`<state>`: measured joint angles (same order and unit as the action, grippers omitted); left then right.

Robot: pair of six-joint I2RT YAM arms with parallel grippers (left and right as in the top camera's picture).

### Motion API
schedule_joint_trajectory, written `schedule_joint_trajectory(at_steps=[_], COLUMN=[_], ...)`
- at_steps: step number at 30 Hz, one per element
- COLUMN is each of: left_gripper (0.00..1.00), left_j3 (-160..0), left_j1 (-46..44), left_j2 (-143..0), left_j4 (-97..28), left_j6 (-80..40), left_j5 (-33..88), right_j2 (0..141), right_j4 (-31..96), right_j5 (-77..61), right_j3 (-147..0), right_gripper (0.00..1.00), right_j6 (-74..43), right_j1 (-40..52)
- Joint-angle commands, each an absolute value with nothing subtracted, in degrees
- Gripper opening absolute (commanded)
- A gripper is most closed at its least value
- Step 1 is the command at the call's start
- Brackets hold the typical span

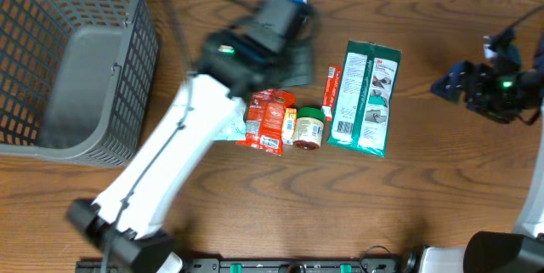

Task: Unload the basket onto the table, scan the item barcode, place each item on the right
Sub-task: 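Move the right gripper to the green packet and grasp its edge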

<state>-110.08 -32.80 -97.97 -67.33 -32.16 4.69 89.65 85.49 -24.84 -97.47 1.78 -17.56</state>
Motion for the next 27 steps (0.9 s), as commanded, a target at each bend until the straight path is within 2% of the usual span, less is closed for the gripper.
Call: schedule_joint_trajectory(at_steps=[1, 3, 4, 5, 6, 7, 8, 10, 11, 12, 14, 18, 24, 27], left_gripper=[0.07, 0.07, 0.07, 0.07, 0.07, 0.07, 0.13, 0.31, 0.44, 0.67, 0.81, 0.82, 0.82, 0.87], left_j3=[-110.1, -110.1, -110.1, -110.1, -110.1, -110.1, -110.1, -109.9, -109.6, -109.5, -109.3, -109.3, -109.3, -109.3], left_j1=[-26.2, -22.8, -21.1, -19.6, -18.2, -16.5, -15.6, -14.3, -13.7, -13.0, -12.3, -10.9, -10.8, -10.8], left_j2=[-92.1, -89.6, -88.7, -87.9, -87.6, -87.5, -87.6, -87.7, -87.7, -87.7, -87.7, -87.7, -87.7, -87.7], left_j4=[-73.9, -76.6, -77.7, -78.8, -79.7, -80.8, -81.6, -82.0, -82.0, -82.0, -82.2, -82.2, -82.2, -82.3], left_j6=[-26.9, -26.6, -26.6, -26.6, -26.6, -26.6, -26.6, -26.6, -26.6, -26.6, -26.5, -24.7, -24.7, -24.7], left_j5=[1.6, -1.6, -4.5, -6.9, -7.4, -7.3, -7.4, -7.4, -7.4, -7.4, -7.4, -11.3, -11.4, -11.4], right_j2=[89.7, 89.7, 89.7, 89.7, 89.7, 89.7, 89.7, 89.8, 89.8, 89.9, 90.0, 91.5, 98.6, 103.1], right_j4=[85.5, 85.0, 84.1, 82.5, 81.1, 78.1, 75.5, 70.4, 67.7, 65.5, 63.8, 58.4, 51.5, 48.0], right_j5=[-23.4, -23.3, -23.4, -23.4, -23.2, -21.7, -20.3, -19.1, -18.6, -17.3, -15.2, -6.0, -5.6, -3.9], right_j3=[-97.4, -96.2, -95.3, -94.0, -92.8, -90.4, -88.5, -85.1, -83.4, -82.2, -81.4, -81.2, -81.2, -81.2], right_gripper=[0.68, 0.51, 0.36, 0.25, 0.25, 0.27, 0.33, 0.44, 0.52, 0.59, 0.64, 0.71, 0.64, 0.61], right_j6=[3.3, 2.6, 1.7, 0.4, -0.6, -3.4, -5.7, -8.6, -9.7, -11.3, -13.1, -16.3, -20.8, -21.0], right_j1=[-11.6, -8.4, -6.8, -4.8, -3.4, -0.8, 1.0, 4.2, 6.1, 8.1, 10.4, 16.0, 18.2, 18.2])
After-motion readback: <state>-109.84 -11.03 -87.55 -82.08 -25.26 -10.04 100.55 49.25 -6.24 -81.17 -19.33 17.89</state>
